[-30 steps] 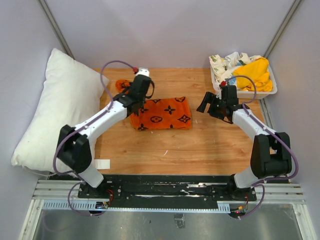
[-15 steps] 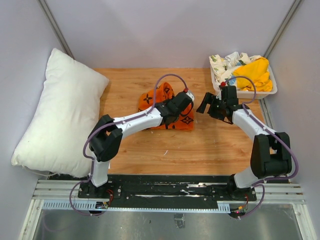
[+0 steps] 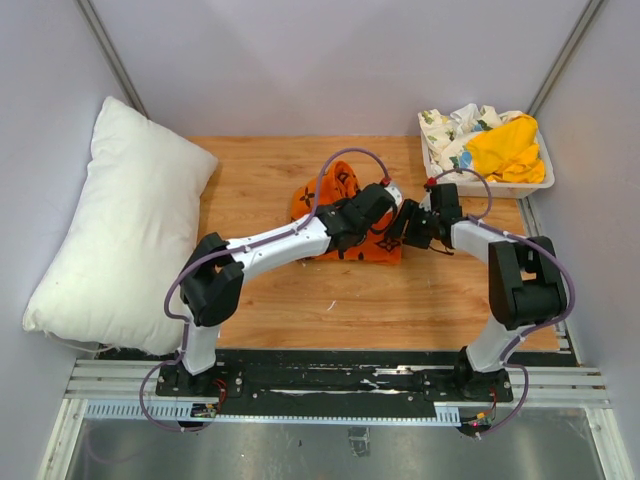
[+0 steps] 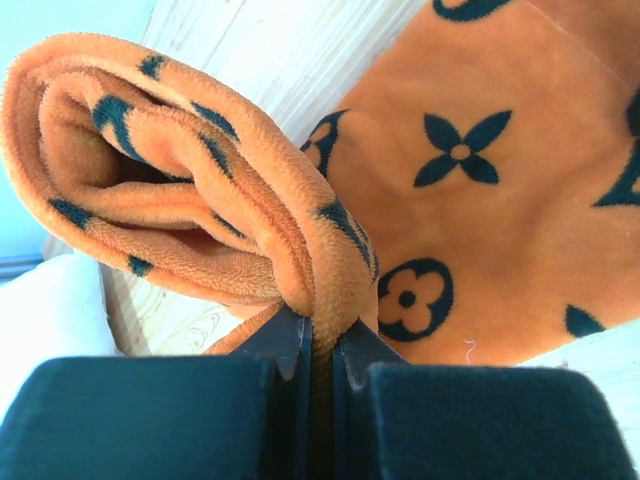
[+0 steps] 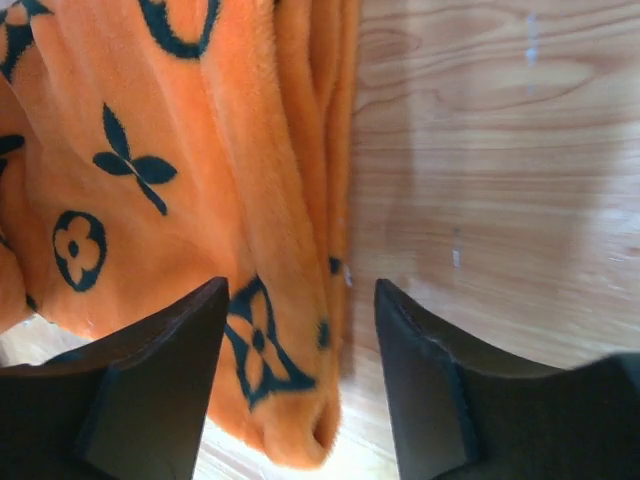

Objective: Remove the pillowcase from the pillow
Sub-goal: Fold the pillowcase at the center of the board.

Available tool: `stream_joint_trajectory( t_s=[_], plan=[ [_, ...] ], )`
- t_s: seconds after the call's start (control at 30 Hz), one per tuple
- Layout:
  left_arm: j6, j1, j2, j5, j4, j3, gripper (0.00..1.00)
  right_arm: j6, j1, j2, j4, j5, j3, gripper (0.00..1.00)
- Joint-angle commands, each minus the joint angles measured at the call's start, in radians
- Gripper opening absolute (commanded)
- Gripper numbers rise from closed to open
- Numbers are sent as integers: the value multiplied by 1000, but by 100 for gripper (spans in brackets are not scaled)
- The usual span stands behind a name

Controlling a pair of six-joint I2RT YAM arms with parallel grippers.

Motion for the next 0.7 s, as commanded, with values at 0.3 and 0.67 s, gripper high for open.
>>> stream_joint_trajectory(
  t_s=[0.3,0.67],
  plan=[
    [51,-58,42,16,26,80,0,61,78,121,216,-63,-82,36],
    [48,-99,150,48,46,121,0,63,78,139,225,-65,-104,37]
  ],
)
